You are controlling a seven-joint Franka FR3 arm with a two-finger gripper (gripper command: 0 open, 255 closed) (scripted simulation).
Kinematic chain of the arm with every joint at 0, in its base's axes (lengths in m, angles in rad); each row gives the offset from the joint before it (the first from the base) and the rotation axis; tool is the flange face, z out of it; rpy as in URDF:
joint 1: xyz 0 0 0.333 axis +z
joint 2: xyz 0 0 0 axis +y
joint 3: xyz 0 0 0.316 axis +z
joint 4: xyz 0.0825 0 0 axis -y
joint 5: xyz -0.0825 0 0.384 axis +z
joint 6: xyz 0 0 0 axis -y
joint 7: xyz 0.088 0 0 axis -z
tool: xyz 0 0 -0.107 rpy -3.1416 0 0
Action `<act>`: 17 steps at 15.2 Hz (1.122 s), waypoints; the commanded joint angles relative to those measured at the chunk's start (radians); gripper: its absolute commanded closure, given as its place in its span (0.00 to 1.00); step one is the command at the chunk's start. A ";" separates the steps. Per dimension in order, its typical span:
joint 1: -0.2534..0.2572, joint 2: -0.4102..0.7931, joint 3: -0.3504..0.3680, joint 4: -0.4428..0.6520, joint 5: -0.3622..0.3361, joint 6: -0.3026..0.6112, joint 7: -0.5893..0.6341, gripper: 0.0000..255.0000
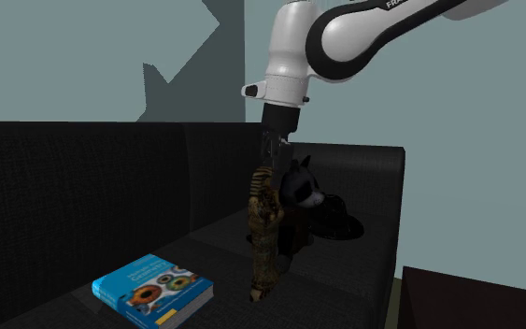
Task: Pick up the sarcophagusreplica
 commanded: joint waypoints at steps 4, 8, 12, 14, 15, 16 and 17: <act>0.000 -0.013 0.000 0.038 0.003 -0.053 -0.004 1.00; 0.001 -0.025 0.000 0.079 0.005 -0.106 -0.008 1.00; 0.001 -0.033 0.000 0.124 0.007 -0.159 -0.011 1.00; 0.001 -0.035 0.000 0.148 0.008 -0.186 -0.013 1.00; 0.001 -0.037 0.000 0.160 0.008 -0.199 -0.013 1.00; 0.001 -0.037 0.000 0.162 0.008 -0.201 -0.013 1.00; 0.001 -0.037 0.000 0.162 0.008 -0.201 -0.013 1.00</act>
